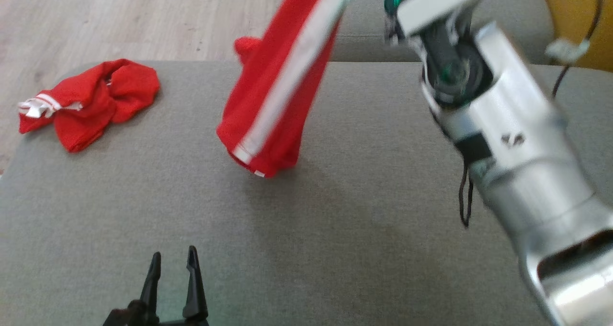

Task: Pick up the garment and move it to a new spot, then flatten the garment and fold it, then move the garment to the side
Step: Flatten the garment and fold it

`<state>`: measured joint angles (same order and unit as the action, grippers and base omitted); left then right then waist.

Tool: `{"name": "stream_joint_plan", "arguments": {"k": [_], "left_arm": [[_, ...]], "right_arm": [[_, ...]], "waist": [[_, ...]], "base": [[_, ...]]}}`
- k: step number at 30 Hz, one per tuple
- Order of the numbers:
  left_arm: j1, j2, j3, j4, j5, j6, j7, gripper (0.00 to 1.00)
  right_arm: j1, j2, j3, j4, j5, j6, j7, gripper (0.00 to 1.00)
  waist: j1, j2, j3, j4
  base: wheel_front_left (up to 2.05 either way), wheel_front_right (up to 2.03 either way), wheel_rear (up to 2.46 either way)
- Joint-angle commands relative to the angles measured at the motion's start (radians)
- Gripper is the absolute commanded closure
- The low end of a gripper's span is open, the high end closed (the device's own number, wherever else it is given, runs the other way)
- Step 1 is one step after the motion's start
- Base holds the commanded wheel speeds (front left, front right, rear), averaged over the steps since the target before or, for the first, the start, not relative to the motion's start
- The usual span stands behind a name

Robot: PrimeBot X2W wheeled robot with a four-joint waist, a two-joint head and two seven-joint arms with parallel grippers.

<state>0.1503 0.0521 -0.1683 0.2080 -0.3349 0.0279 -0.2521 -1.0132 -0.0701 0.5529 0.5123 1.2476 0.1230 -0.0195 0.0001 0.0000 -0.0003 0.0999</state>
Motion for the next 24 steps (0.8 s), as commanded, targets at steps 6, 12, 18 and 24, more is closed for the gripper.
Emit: {"name": "stream_joint_plan", "arguments": {"k": [6, 12, 18, 24], "left_arm": [[-0.006, -0.002, 0.051, -0.044, 0.004, 0.006, -0.01, 0.0], [-0.013, -0.002, 0.061, -0.041, 0.013, -0.001, -0.01, 0.0], [-0.03, -0.002, 0.057, -0.037, 0.011, -0.007, -0.01, 0.0], [-0.038, -0.002, 0.041, -0.033, 0.006, -0.005, -0.01, 0.0]], "right_arm": [[0.255, 0.02, -0.085, 0.08, -0.07, 0.008, 0.0, 1.0], [0.409, 0.014, -0.234, 0.09, -0.158, 0.008, 0.004, 1.0], [0.553, 0.017, -0.445, -0.022, -0.265, 0.008, 0.09, 1.0], [0.719, 0.019, -0.588, -0.167, -0.34, 0.008, 0.187, 1.0]], "waist": [[-0.0001, 0.0, 0.006, -0.048], [-0.0001, 0.0, 0.017, -0.098], [-0.0001, 0.0, 0.025, -0.142], [-0.0001, 0.0, 0.031, -0.162]], "base": [[0.0, 0.0, 0.0], [0.0, 0.0, 0.0], [0.0, 0.0, 0.0], [0.0, 0.0, 0.0]]}}
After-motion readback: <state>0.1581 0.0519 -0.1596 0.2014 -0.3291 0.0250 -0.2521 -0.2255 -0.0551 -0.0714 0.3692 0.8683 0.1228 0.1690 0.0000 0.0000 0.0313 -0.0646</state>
